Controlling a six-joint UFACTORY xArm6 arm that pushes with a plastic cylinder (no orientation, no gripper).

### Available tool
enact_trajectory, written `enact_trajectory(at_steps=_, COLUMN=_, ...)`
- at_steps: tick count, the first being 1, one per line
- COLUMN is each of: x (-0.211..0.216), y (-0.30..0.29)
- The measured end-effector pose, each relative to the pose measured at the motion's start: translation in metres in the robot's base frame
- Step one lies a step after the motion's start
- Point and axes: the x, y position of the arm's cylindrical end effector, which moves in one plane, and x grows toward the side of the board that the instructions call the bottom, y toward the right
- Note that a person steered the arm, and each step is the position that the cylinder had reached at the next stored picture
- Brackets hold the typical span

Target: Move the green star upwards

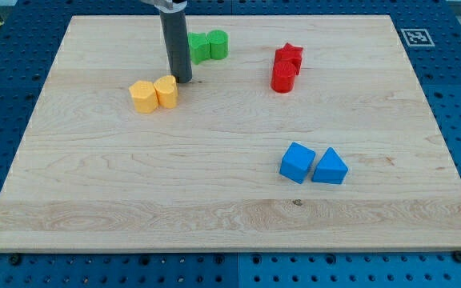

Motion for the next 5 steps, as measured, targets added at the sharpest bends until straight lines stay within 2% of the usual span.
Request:
enact_trajectory(at_steps=1, x=0.001, y=0.0)
enact_trajectory(at_steps=3, x=-0.033, y=-0.006)
enact_trajectory(at_steps=5, x=-0.048, y=-0.006)
